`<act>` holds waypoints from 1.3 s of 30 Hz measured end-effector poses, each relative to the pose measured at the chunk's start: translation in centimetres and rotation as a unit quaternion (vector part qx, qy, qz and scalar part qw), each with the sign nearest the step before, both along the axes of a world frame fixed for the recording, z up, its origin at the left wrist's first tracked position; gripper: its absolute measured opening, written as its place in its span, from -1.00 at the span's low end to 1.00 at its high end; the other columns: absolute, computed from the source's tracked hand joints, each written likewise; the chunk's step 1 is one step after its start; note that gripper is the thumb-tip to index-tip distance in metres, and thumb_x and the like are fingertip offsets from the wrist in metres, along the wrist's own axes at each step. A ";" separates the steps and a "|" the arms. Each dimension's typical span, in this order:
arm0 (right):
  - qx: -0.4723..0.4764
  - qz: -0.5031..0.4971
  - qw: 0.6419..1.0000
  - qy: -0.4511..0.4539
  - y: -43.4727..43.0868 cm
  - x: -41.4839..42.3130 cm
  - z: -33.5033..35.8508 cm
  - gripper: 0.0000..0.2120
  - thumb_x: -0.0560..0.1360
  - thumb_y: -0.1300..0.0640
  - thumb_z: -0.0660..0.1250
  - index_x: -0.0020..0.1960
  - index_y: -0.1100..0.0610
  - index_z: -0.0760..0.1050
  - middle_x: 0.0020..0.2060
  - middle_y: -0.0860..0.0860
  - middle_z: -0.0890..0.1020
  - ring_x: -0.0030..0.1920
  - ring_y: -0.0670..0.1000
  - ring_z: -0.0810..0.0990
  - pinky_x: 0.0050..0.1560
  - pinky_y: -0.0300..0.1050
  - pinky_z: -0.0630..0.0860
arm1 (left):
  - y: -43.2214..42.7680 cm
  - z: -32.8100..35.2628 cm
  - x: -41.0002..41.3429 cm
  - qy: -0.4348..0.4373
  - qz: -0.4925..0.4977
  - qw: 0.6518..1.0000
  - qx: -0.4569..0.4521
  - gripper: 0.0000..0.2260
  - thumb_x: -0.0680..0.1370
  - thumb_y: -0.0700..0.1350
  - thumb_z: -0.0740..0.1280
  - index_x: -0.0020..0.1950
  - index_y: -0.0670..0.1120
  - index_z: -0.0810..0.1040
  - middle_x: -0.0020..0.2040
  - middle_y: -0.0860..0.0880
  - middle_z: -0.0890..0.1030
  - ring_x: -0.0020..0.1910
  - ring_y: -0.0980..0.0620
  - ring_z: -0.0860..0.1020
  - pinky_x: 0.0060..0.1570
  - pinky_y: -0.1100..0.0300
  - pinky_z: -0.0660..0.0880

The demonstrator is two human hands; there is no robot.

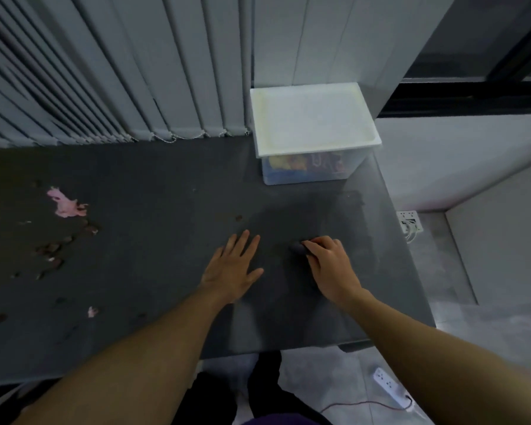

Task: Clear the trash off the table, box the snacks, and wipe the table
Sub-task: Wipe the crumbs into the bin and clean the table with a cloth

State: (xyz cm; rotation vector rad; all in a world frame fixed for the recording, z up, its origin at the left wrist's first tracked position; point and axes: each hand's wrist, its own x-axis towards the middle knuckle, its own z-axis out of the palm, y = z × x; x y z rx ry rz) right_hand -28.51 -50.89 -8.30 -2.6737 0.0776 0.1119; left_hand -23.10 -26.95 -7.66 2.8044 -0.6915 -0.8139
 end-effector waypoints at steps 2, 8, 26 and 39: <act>0.002 0.021 1.000 -0.006 1.9 1.8 0.6 -0.70 0.64 0.17 0.25 0.35 0.15 0.53 0.21 0.08 0.55 0.18 0.13 0.43 0.20 -0.09 0.40 | 2.1 0.4 0.6 -0.016 0.026 1.000 0.006 -0.34 0.67 0.23 0.02 0.63 0.04 -0.25 0.64 -0.01 -0.24 0.62 -0.09 -0.18 0.57 -0.04 -0.05; 0.026 0.066 0.997 -0.032 8.1 6.8 1.9 -0.70 0.61 0.19 0.30 0.33 0.16 0.55 0.19 0.09 0.58 0.16 0.14 0.46 0.20 -0.04 0.43 | 8.7 1.3 2.9 -0.029 0.100 0.995 0.010 -0.36 0.68 0.23 -0.01 0.64 0.03 -0.21 0.65 -0.02 -0.21 0.62 -0.12 -0.16 0.57 -0.04 -0.08; 0.024 0.156 0.987 -0.001 25.4 16.4 0.4 -0.63 0.61 0.10 0.31 0.39 0.15 0.50 0.32 0.08 0.53 0.34 0.14 0.37 0.36 0.04 0.39 | 24.0 -2.3 7.1 0.041 0.161 0.985 0.050 -0.30 0.64 0.30 0.01 0.63 0.08 -0.29 0.63 0.01 -0.31 0.60 -0.19 -0.25 0.56 -0.18 -0.14; -0.128 0.204 0.955 0.175 27.4 15.7 -0.9 -0.44 0.66 -0.19 0.04 0.62 -0.09 0.04 0.62 -0.07 -0.06 0.60 0.10 -0.13 0.47 0.21 0.14 | 25.1 -3.0 7.7 0.083 0.140 0.986 0.044 -0.20 0.62 0.30 0.13 0.60 0.09 -0.35 0.59 0.03 -0.41 0.58 -0.18 -0.33 0.55 -0.20 -0.12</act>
